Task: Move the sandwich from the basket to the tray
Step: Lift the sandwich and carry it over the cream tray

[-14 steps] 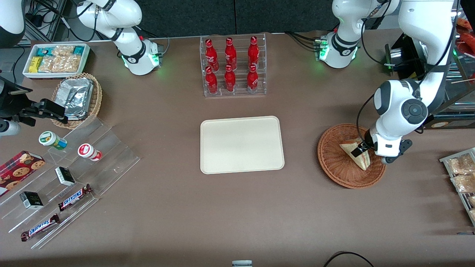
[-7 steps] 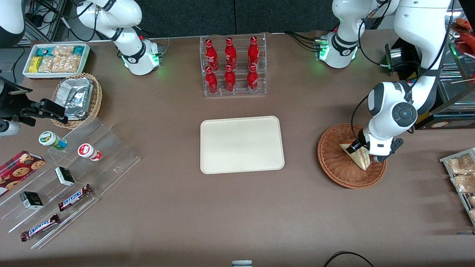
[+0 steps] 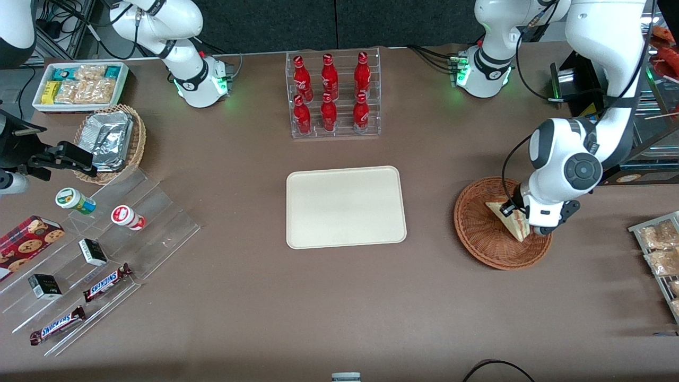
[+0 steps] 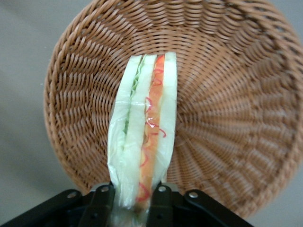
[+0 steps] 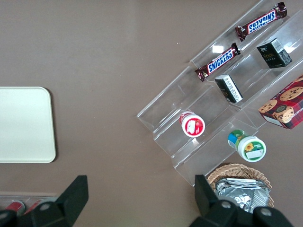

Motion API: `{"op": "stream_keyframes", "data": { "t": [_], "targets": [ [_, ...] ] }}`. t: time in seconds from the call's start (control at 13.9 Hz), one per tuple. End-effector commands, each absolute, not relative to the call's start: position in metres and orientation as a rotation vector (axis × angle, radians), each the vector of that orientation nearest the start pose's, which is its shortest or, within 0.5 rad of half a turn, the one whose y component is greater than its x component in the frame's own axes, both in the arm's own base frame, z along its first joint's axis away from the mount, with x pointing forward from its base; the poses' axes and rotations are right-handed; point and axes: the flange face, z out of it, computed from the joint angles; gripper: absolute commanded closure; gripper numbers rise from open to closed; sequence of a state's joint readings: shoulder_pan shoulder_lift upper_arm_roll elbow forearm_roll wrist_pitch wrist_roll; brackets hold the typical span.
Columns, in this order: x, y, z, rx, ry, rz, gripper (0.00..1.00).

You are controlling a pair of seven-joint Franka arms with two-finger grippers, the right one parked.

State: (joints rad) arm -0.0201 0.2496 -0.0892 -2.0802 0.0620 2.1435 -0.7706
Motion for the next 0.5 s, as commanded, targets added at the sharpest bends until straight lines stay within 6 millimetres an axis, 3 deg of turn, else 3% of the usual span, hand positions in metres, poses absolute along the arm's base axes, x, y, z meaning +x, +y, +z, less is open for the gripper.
{"op": "stream_keyframes", "data": {
  "t": [0.0,0.14,0.43],
  "targets": [
    [0.572,-0.098,0.343,-2.866,-0.824,0.271,1.0],
    [0.572,-0.141,0.363,-2.894,-0.737,0.272,1.0],
    [0.552,-0.231,0.376,-2.964,-0.514,0.227,1.0]
  ]
}}
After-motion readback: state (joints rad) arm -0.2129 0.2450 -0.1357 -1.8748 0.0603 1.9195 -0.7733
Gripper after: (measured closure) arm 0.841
